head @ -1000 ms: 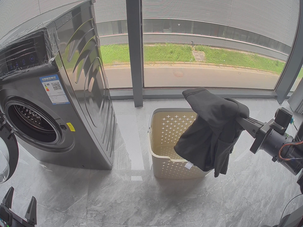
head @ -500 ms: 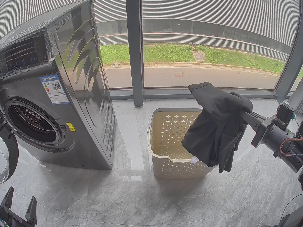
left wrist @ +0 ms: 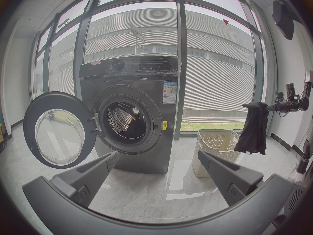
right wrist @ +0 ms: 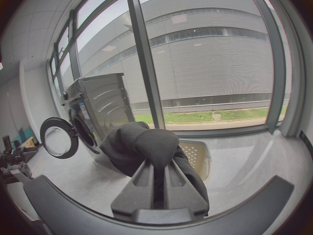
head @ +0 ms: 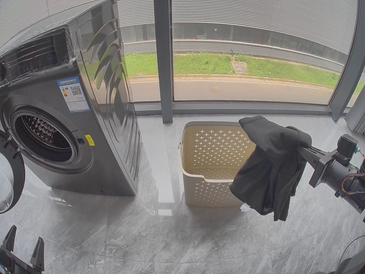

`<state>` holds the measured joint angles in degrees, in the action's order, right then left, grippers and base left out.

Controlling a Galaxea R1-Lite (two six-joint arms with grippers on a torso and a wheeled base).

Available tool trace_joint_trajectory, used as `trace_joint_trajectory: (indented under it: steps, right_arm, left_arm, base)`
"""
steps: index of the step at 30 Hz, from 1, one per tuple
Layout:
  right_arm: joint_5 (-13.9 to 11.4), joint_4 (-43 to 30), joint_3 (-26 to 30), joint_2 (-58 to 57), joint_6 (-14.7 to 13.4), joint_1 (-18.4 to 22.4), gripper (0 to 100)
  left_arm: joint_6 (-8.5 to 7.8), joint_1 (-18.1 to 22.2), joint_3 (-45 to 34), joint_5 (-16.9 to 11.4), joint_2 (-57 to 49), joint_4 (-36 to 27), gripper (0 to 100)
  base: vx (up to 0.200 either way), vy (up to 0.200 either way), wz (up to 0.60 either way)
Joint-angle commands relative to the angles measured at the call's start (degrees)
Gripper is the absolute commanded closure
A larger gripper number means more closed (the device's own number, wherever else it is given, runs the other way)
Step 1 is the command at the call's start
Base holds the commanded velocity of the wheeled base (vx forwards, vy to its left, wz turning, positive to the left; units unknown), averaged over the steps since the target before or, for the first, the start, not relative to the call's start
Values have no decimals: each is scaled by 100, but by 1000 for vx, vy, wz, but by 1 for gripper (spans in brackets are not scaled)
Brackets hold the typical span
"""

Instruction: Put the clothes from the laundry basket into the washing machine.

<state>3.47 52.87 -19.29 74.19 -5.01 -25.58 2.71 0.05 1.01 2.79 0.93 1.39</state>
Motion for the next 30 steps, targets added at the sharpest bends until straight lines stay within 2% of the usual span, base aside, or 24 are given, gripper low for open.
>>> trace_joint_trajectory:
  steps: [1,2,6,16,30]
  right_arm:
    - [180,-40,100,-89,53,79,100]
    - [488,-66,39,-80,62,61,100]
    - [655,-75,21,-80,62,-18,100]
    - [611,-58,21,-72,70,-53,100]
    - [593,-58,-5,-63,62,-334,100]
  left_arm:
    - [2,4,-101,2,-93,2,0]
    - [19,4,-101,2,-93,2,0]
    - [28,-5,-101,2,-93,2,0]
    - [55,-5,-92,-24,-84,-7,0]
    - [55,-5,-92,-24,-84,-7,0]
  base:
    - [0,200,0]
    - [0,200,0]
    - [0,200,0]
    - [0,200,0]
    - [0,200,0]
